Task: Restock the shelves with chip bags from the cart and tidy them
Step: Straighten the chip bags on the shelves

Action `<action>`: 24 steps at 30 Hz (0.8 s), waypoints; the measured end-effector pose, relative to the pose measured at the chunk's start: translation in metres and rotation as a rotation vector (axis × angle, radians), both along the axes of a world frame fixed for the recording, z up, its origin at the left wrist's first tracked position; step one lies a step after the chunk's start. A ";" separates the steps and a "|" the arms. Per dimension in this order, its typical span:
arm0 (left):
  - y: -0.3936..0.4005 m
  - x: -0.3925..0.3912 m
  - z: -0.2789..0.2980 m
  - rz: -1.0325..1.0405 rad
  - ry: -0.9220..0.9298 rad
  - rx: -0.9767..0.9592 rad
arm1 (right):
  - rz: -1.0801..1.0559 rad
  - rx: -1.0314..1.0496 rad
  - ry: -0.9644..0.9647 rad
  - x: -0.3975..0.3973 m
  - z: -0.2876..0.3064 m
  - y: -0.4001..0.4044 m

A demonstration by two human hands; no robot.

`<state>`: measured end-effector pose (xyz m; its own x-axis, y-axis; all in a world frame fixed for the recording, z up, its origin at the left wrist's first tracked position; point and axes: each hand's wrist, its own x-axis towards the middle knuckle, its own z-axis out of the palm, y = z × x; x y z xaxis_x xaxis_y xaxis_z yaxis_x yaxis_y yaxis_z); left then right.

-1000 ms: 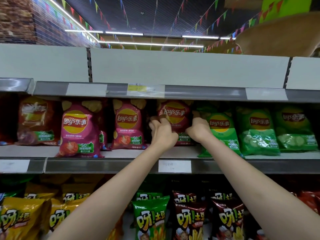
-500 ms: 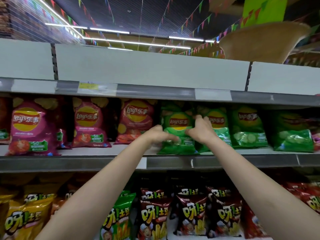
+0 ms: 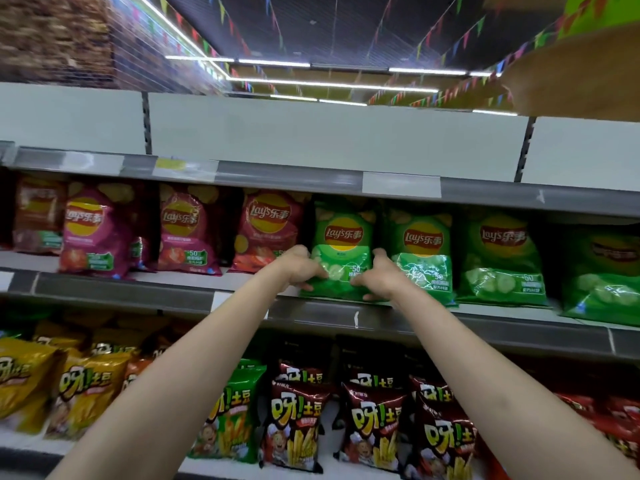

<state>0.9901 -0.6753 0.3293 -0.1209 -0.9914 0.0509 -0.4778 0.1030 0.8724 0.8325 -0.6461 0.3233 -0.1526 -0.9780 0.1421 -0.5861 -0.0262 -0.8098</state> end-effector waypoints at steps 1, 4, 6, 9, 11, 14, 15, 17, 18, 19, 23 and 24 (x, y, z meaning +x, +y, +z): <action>-0.001 -0.001 -0.001 0.009 0.016 -0.017 | -0.007 -0.017 -0.007 -0.001 -0.001 -0.002; -0.005 -0.005 -0.003 0.056 0.052 -0.064 | -0.056 -0.060 -0.006 0.000 0.002 -0.012; -0.009 -0.009 -0.005 0.075 0.061 -0.091 | -0.080 -0.058 -0.007 0.003 0.003 -0.019; -0.019 -0.015 -0.011 0.113 -0.006 -0.126 | -0.101 -0.029 0.046 0.007 0.000 -0.031; -0.021 -0.018 -0.015 0.159 -0.079 -0.159 | -0.124 -0.017 0.144 0.009 -0.004 -0.037; -0.030 -0.020 -0.019 0.192 -0.119 -0.190 | -0.166 -0.014 0.260 0.012 -0.010 -0.044; -0.032 -0.020 -0.020 0.191 -0.121 -0.190 | -0.172 -0.007 0.279 0.012 -0.010 -0.046; -0.035 -0.018 -0.019 0.174 -0.122 -0.183 | -0.165 0.025 0.307 0.012 -0.008 -0.048; -0.035 -0.017 -0.019 0.167 -0.127 -0.176 | -0.162 0.046 0.314 0.013 -0.006 -0.048; -0.035 -0.016 -0.019 0.164 -0.132 -0.176 | -0.162 0.063 0.306 0.013 -0.004 -0.047; -0.030 -0.012 -0.016 0.183 -0.167 -0.216 | -0.183 0.075 0.272 0.015 0.004 -0.043; -0.028 -0.012 -0.015 0.185 -0.183 -0.227 | -0.185 0.081 0.283 0.015 0.007 -0.040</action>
<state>0.9784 -0.7030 0.3138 0.0325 -0.9632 0.2669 -0.6530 0.1817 0.7352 0.8478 -0.6865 0.3303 -0.2943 -0.9472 0.1270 -0.7766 0.1596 -0.6095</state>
